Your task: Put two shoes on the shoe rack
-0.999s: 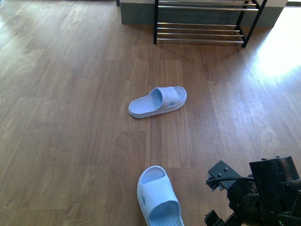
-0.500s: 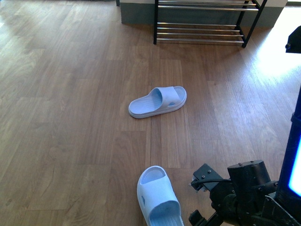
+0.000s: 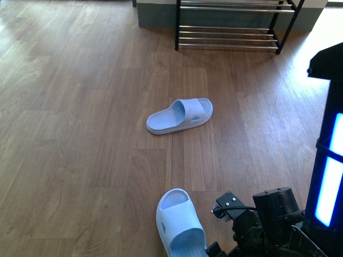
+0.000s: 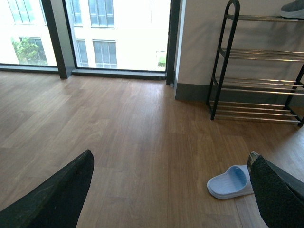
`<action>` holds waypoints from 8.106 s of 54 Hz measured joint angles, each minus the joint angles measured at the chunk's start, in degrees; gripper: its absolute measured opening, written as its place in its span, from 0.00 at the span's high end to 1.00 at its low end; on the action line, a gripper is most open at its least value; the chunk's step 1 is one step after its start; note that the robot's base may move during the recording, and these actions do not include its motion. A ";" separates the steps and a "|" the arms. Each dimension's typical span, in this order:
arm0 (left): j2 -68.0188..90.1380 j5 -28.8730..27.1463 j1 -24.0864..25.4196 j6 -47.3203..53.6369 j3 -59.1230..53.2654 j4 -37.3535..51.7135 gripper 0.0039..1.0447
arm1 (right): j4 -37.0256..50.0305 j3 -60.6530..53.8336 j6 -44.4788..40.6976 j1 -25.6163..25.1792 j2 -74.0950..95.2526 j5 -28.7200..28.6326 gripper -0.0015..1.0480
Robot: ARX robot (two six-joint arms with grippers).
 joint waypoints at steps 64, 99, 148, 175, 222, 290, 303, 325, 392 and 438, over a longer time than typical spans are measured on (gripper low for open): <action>0.00 -0.02 0.00 0.00 0.00 0.00 0.09 | 2.29 -6.23 5.68 -1.90 -11.67 4.85 0.09; 0.00 0.00 0.00 0.00 0.00 0.00 0.09 | -1.57 -4.87 7.17 2.47 -8.85 7.96 0.09; 0.00 -0.02 0.00 0.00 0.00 0.00 0.09 | -5.75 9.53 17.11 7.54 -0.13 6.49 0.09; 0.00 0.00 0.00 0.00 0.00 0.00 0.09 | -1.42 10.10 18.53 7.69 1.44 7.17 0.58; 0.00 0.00 0.00 -0.02 0.00 0.00 0.09 | 8.44 -5.66 21.51 -1.31 -17.18 10.49 0.99; 0.00 -0.17 0.00 -0.02 0.00 0.00 0.09 | -14.27 -39.76 22.58 -7.21 -96.67 28.15 0.99; 0.00 -0.11 0.00 0.00 0.00 -0.02 0.09 | -14.34 -39.76 22.60 -7.17 -96.85 28.17 0.99; 0.00 0.00 0.00 0.00 0.00 0.00 0.09 | -14.36 -39.78 22.62 -7.23 -96.80 28.44 0.99; 0.00 0.00 0.00 0.00 0.00 0.00 0.09 | -14.38 -39.80 22.62 -7.23 -96.83 28.39 0.99; 0.00 0.00 0.00 0.00 0.00 0.00 0.09 | -14.36 -39.80 22.62 -7.23 -96.80 28.37 0.99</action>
